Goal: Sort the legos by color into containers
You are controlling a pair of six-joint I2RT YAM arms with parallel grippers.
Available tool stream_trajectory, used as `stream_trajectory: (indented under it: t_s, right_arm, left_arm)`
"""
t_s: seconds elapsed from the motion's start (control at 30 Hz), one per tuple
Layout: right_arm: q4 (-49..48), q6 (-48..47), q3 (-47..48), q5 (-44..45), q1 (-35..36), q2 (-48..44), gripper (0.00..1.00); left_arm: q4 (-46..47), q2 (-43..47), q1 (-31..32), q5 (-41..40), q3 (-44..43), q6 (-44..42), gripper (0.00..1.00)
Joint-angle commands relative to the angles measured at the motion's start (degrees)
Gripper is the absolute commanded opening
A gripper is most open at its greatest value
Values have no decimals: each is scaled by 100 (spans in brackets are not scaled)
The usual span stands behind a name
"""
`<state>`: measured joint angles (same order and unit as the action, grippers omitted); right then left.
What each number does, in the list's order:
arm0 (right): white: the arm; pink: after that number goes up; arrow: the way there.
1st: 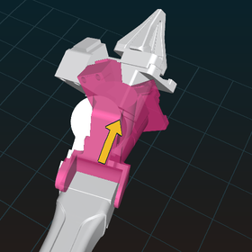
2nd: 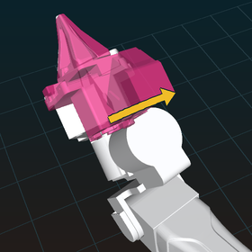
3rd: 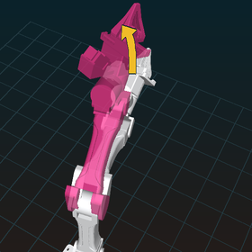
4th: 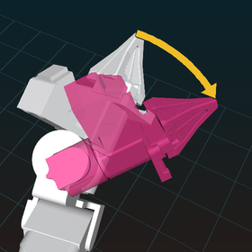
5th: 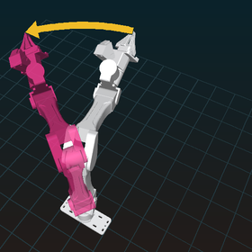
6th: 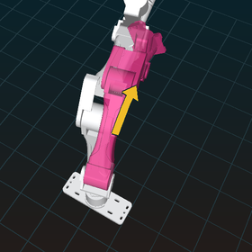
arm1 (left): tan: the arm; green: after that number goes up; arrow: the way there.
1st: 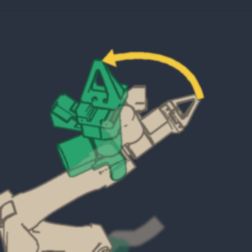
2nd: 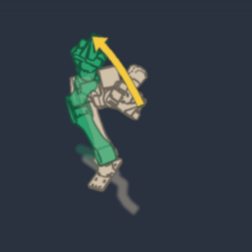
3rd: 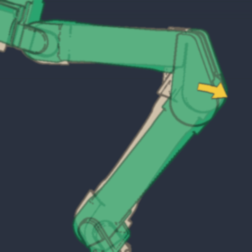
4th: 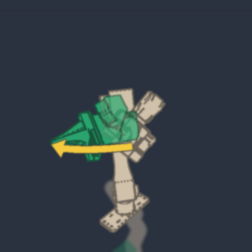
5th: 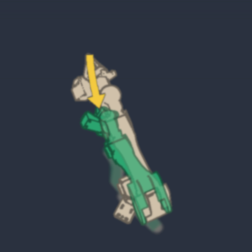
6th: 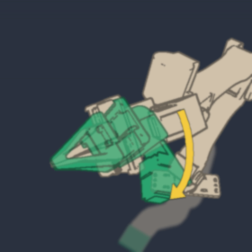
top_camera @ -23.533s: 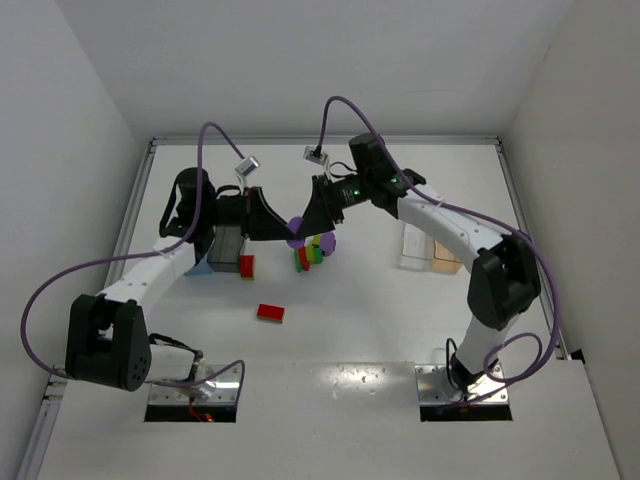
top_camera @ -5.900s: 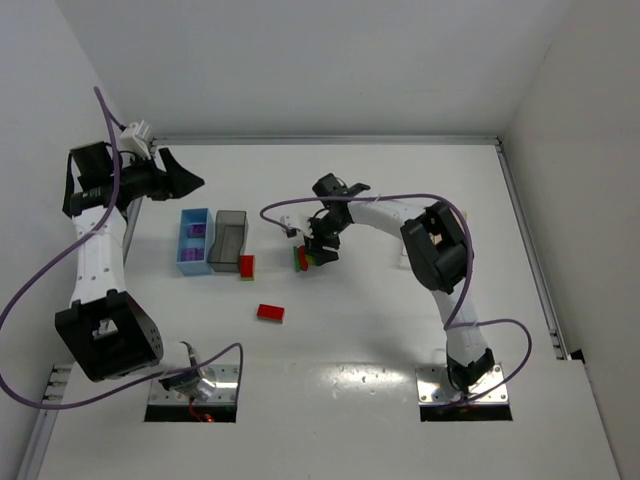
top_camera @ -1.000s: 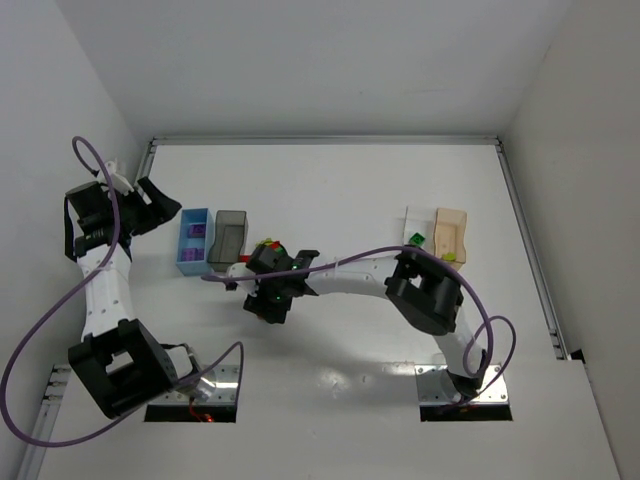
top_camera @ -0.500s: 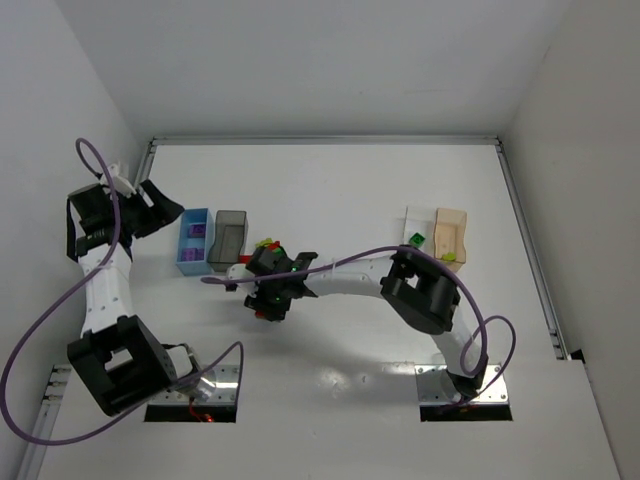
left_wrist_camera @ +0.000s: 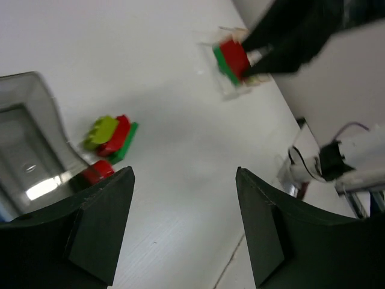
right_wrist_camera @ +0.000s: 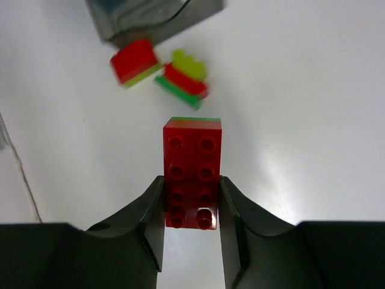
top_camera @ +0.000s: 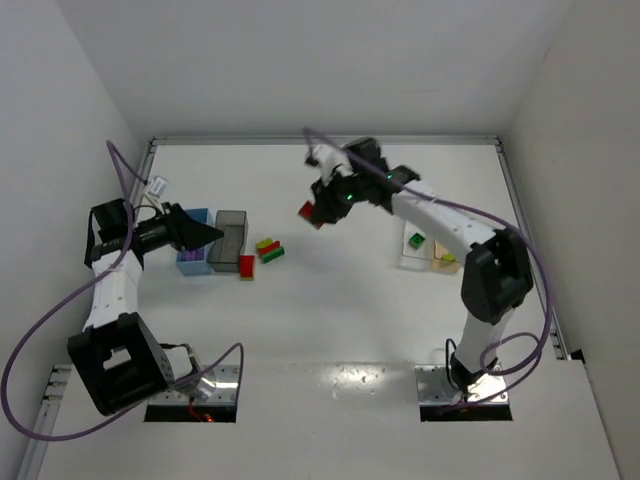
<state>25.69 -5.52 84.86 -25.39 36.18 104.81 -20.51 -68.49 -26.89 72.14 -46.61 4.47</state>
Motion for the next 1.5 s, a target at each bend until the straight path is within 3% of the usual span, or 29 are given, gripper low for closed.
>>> stream_trajectory:
  t_s: [0.0, 0.17, 0.27, 0.3, 0.37, 0.5, 0.63, 0.77, 1.47]
  right_arm:
    - [-264, 679, 321, -1937, -1065, -408, 2]
    - [-1275, 2193, -57, -3968, -1807, -550, 2]
    - [-3562, 4412, -793, -4806, -1922, -541, 3]
    - [-5355, 5820, -1039, -4879, -1809, -602, 3]
    - [-6485, 6657, -1524, -4940, -1712, -603, 3]
    - [-6445, 6590, -1884, -5055, -1588, -769, 3]
    - [-6393, 6590, -2079, -5108, -1588, -910, 3]
    - [-6243, 6476, -2140, -5161, -1588, -963, 3]
    - [-5452, 5667, -1974, -4923, -1324, -857, 3]
  left_arm:
    - [162, 73, 533, 1452, -6, -631, 74]
    - [109, 134, 1852, 1058, -365, -746, 74]
    - [109, -128, 2731, 890, -805, -859, 74]
    - [109, -251, 3073, 890, -1049, -860, 73]
    - [109, -672, 3356, 1003, -1305, -860, 73]
    - [109, -1314, 3726, 1092, -2026, -729, 72]
    - [109, -1710, 3928, 627, -2290, -728, 72]
    - [109, -2036, 3990, 740, -2449, -623, 72]
    - [109, -2318, 4500, 1171, -3003, -394, 72]
